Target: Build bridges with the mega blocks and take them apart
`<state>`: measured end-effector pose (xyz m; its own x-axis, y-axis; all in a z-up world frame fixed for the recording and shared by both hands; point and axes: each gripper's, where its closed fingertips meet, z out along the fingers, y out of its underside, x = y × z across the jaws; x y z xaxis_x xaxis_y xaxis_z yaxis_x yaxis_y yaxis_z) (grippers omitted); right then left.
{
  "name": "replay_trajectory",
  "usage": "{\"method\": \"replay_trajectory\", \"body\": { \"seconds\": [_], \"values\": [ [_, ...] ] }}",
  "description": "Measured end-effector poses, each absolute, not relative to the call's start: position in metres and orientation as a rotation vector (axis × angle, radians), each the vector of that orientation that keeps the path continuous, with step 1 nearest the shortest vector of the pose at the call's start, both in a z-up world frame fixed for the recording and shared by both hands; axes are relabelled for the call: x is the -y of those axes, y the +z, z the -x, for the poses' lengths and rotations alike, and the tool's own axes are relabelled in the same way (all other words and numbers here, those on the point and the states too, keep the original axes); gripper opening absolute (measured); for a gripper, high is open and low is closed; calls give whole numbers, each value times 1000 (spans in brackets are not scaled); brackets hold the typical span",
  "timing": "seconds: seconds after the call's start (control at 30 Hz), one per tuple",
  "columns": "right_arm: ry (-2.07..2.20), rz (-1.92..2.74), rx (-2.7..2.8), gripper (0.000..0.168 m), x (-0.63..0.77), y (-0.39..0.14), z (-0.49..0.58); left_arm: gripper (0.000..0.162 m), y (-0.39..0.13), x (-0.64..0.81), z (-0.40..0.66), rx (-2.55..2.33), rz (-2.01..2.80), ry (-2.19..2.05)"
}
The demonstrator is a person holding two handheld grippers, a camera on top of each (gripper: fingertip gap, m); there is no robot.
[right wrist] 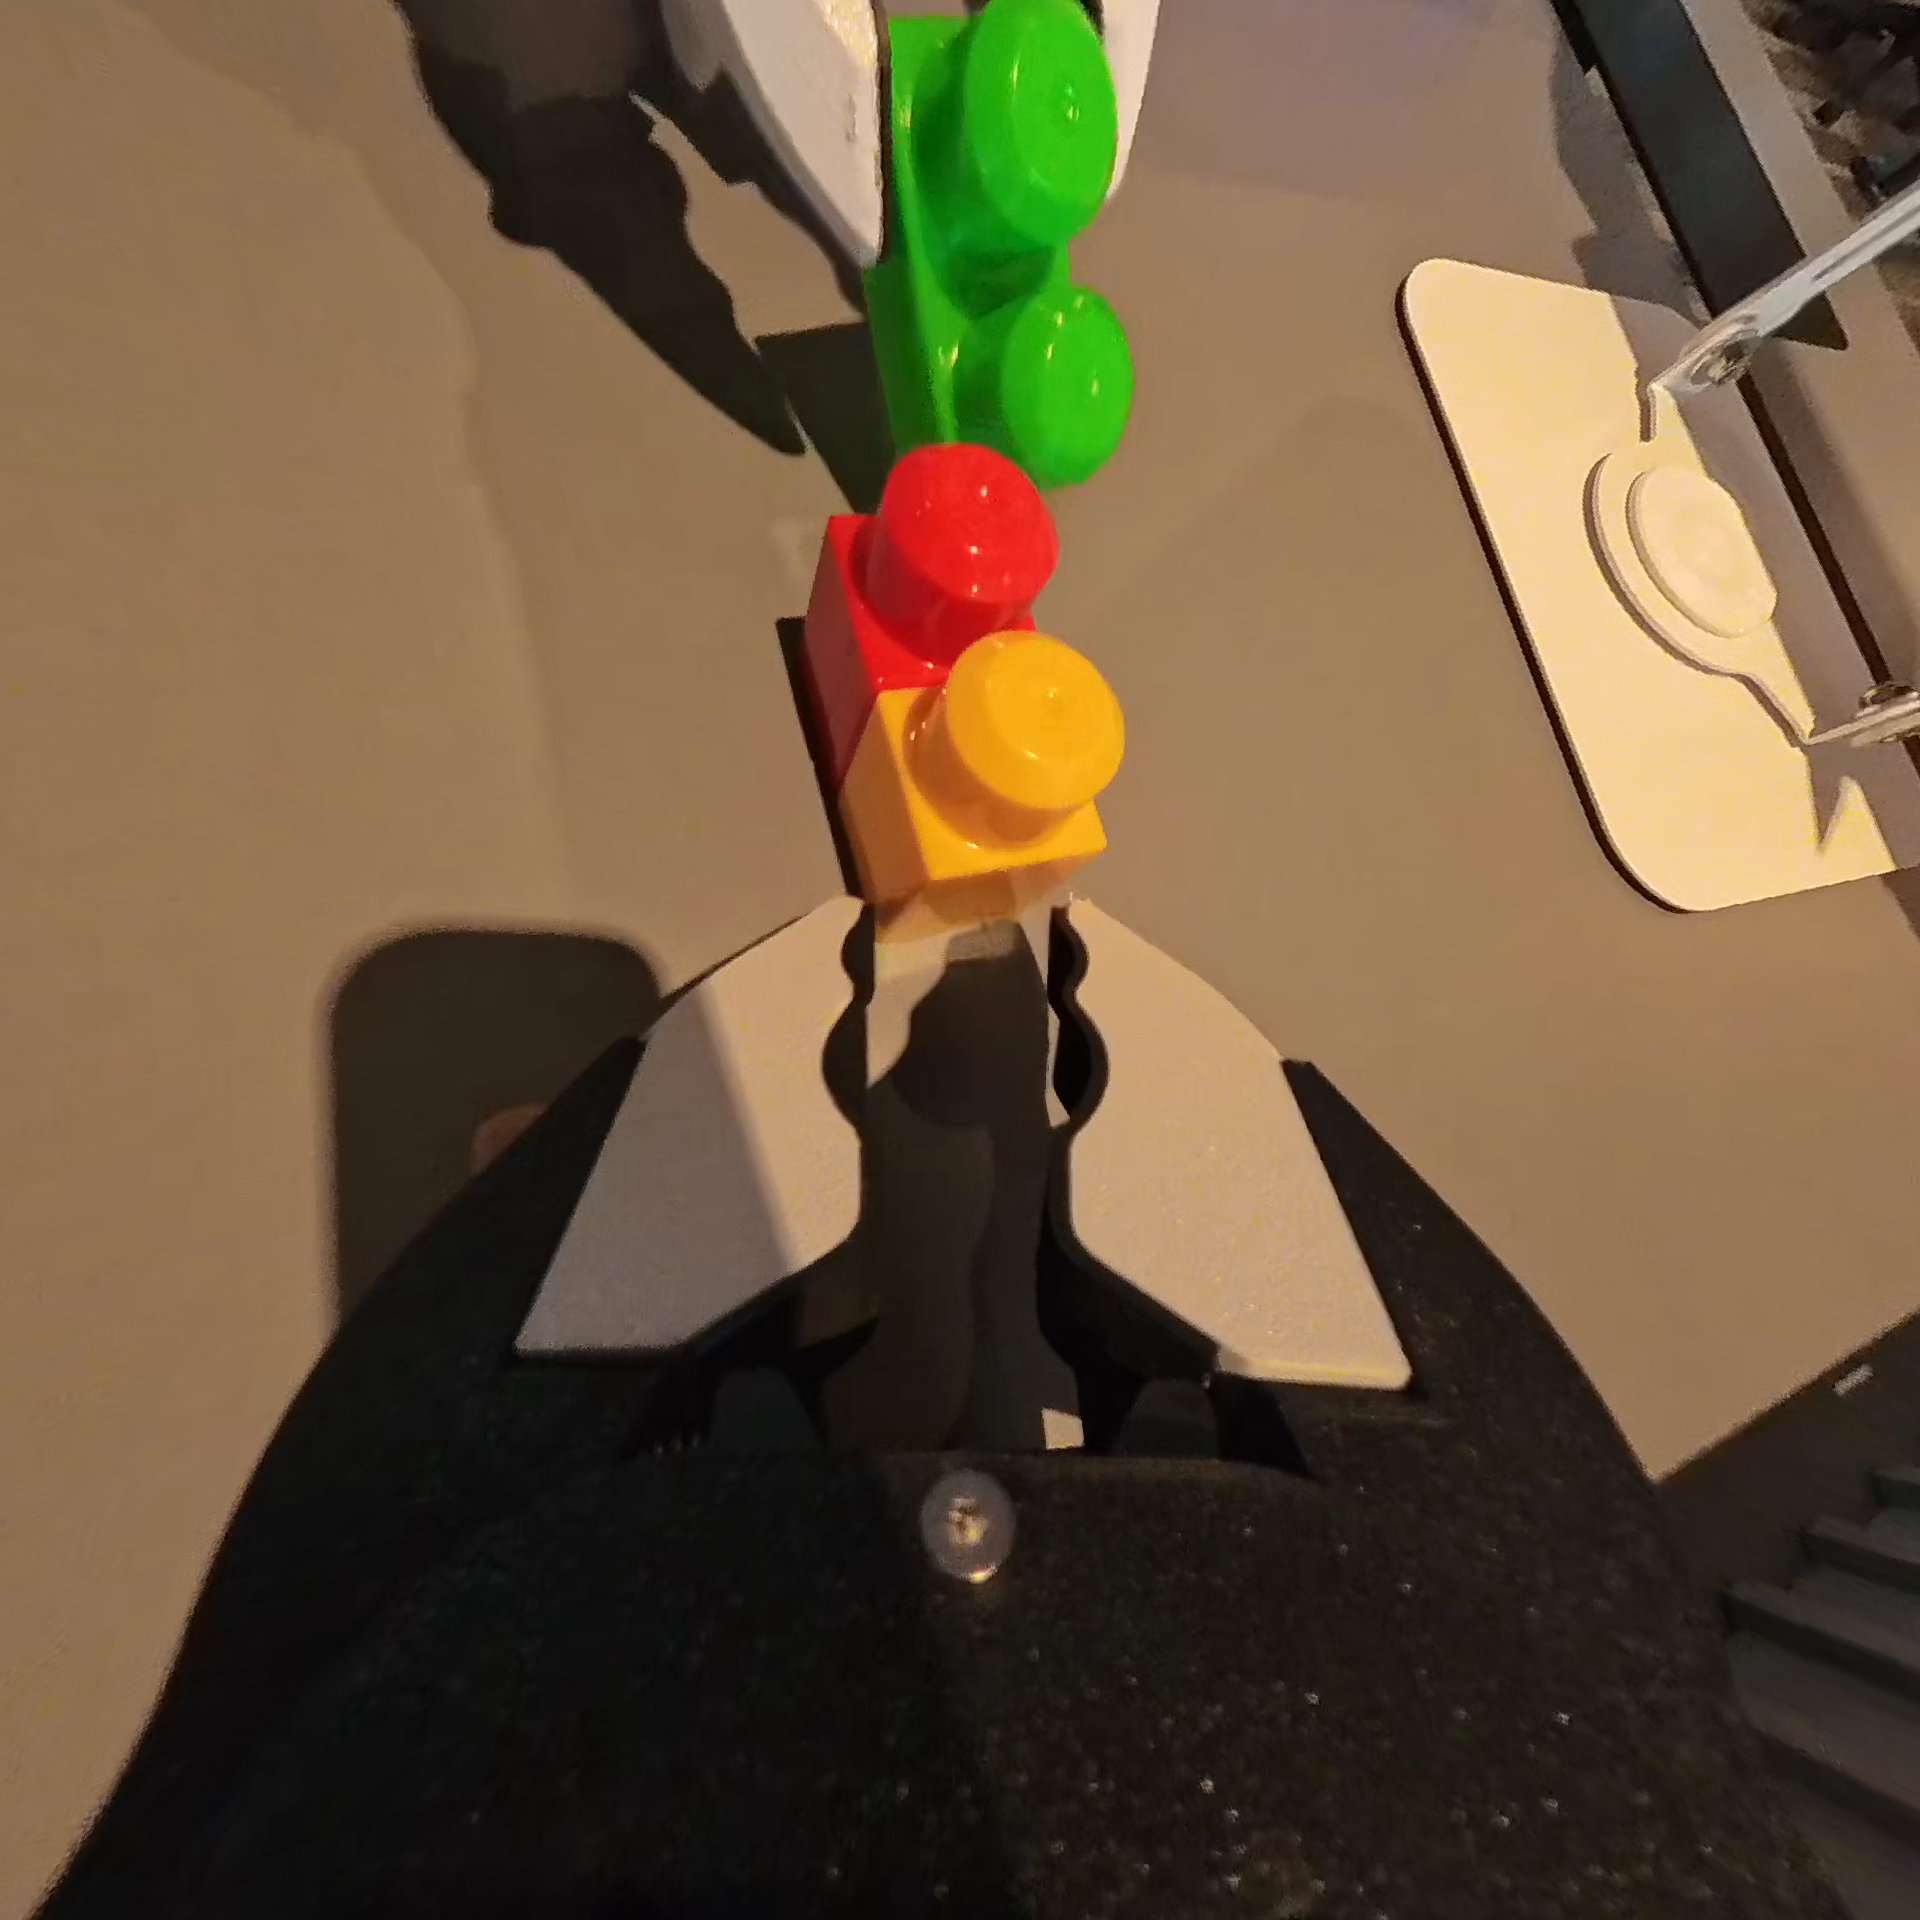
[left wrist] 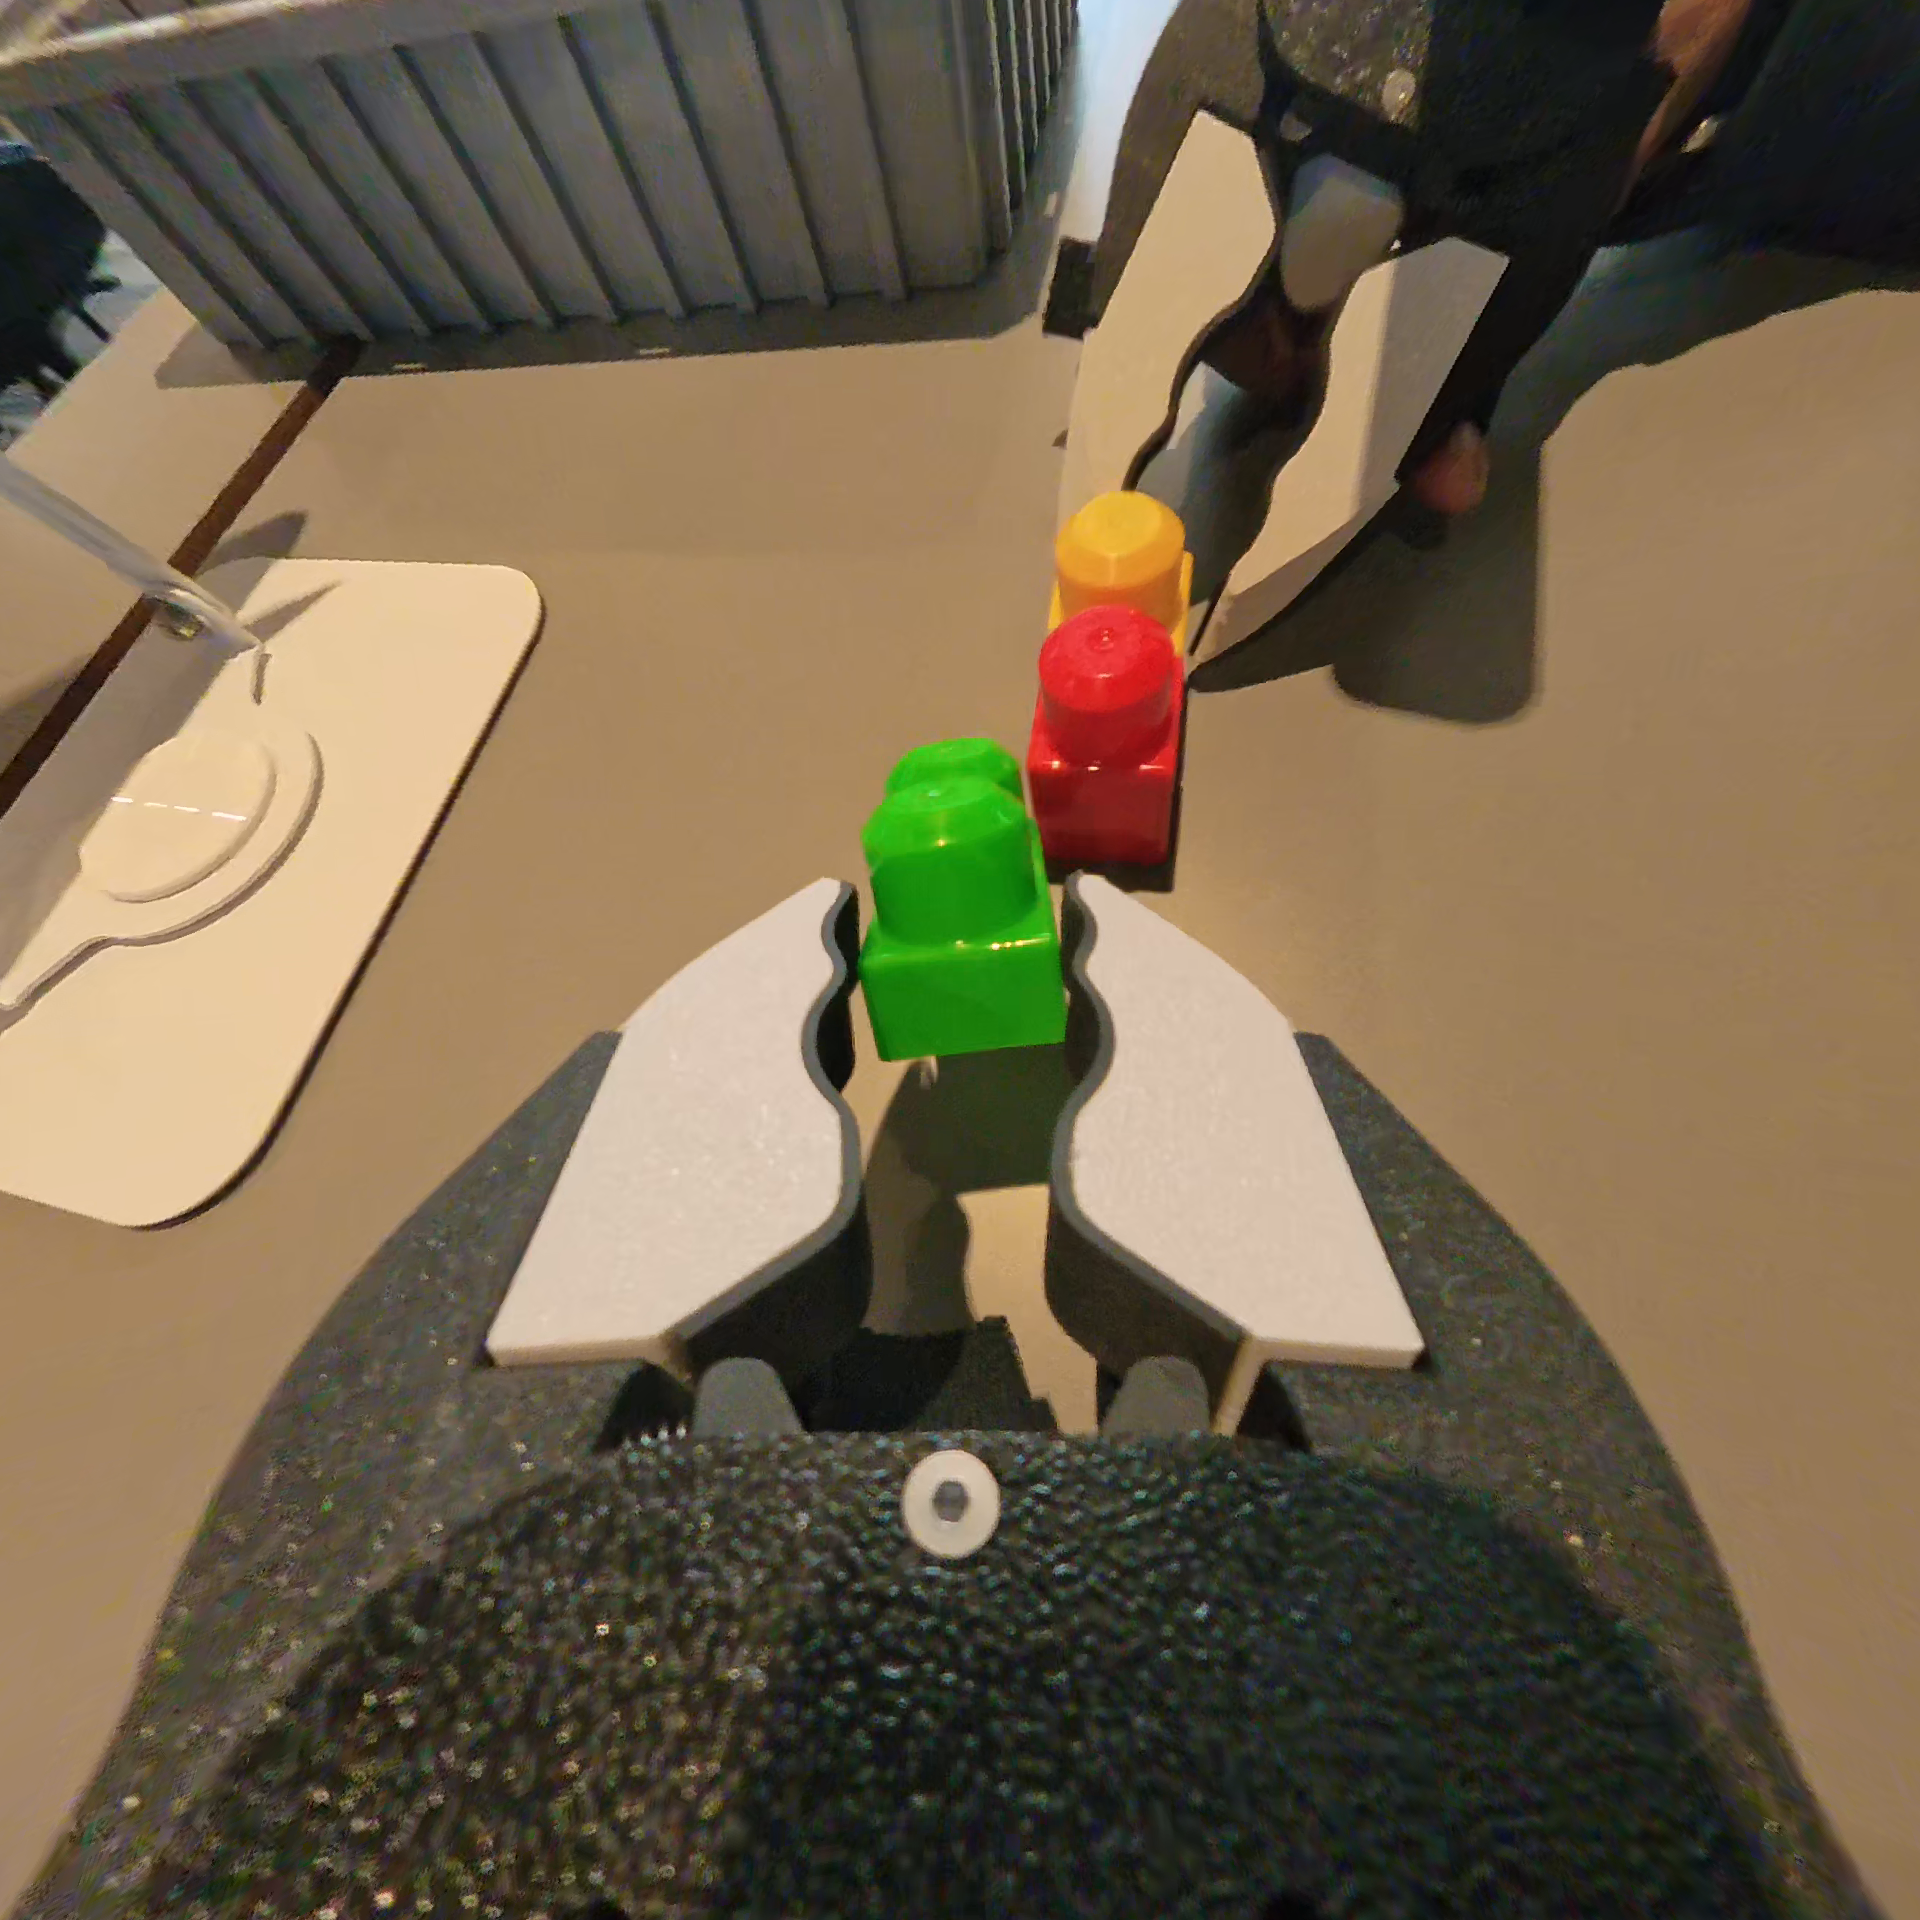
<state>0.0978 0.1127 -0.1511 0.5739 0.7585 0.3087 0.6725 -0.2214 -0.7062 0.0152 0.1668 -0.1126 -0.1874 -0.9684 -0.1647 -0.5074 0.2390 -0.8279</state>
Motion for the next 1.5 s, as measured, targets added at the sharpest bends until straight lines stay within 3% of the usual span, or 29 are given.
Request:
{"method": "replay_trajectory", "body": {
  "seconds": [0.17, 0.37, 0.6, 1.5],
  "values": [
    [218, 1934, 1126, 44, -107, -143, -102, 36, -87, -175, -8, -1696, 1317, -915],
    [512, 1753, 963, 53, -104, -94, -88, 36, -46, -139, -21, -1578, 1069, -1197],
    [726, 1633, 906, 58, -104, -67, -61, 36, -45, -108, -42, -1576, 940, -1286],
    [960, 1542, 817, 39, -101, -49, -52, 36, -34, -104, -40, -1505, 878, -1359]
  ]
}}
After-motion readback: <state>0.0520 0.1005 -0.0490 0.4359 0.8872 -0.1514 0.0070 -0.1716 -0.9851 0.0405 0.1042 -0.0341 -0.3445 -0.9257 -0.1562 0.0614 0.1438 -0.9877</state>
